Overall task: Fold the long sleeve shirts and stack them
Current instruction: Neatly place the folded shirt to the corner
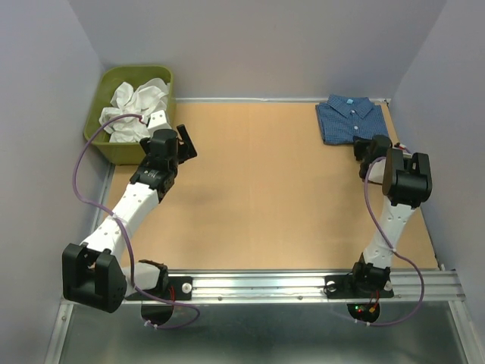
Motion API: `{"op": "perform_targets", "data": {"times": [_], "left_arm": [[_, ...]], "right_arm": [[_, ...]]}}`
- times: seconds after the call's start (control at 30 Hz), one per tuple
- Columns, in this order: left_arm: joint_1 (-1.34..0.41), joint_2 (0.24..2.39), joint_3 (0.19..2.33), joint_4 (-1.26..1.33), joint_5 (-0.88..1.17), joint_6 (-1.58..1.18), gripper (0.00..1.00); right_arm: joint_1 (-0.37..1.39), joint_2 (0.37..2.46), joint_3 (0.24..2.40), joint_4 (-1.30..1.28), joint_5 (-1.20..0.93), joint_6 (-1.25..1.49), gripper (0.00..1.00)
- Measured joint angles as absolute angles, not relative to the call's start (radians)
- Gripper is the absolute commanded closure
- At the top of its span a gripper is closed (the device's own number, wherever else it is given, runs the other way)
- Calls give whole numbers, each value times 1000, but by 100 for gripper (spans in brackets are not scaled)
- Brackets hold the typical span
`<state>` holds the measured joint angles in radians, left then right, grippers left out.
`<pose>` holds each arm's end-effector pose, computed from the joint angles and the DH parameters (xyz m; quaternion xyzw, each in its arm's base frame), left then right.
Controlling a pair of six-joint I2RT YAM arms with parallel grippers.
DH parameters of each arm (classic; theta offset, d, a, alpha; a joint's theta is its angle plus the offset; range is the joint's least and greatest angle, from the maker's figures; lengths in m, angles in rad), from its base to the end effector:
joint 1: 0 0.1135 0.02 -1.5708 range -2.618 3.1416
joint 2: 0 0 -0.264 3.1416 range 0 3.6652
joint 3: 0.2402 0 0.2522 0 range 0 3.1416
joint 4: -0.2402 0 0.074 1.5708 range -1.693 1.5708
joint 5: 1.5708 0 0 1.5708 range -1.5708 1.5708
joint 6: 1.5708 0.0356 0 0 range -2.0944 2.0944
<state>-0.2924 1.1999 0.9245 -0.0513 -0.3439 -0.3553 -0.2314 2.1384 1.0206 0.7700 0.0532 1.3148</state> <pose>0.2698 -0.0687 0.3162 -0.1248 0.7972 -0.0509 0.5885 0.4143 -0.0996 0.1048 0.5825 0.5752 0.2772 0.5030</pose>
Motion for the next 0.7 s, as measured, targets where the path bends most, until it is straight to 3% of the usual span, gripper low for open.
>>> {"op": "perform_targets", "data": {"times": [0.07, 0.1, 0.13, 0.17, 0.2, 0.3, 0.5, 0.7], "left_arm": [[-292, 1200, 925, -51, -344, -355, 9], [-292, 1200, 925, -51, -344, -355, 9], [-292, 1200, 925, -50, -344, -355, 9], [-292, 1200, 925, -50, -344, -355, 9], [-290, 1200, 925, -50, -343, -355, 9], [-284, 1200, 925, -49, -342, -355, 8], [-274, 1197, 925, -50, -333, -355, 4], [-273, 1142, 923, -53, -326, -351, 1]], "right_arm": [[-241, 2171, 1066, 769, 30, 1306, 89], [-244, 2181, 1081, 769, 17, 1300, 78], [-249, 2195, 1101, 769, 4, 1296, 55], [-250, 2201, 1110, 770, -7, 1289, 45], [-251, 2204, 1114, 770, -19, 1284, 28], [-255, 2191, 1115, 797, -33, 1273, 3], [-259, 1991, 976, 700, -47, 1178, 0], [-268, 1653, 954, 337, -43, 954, 0]]}}
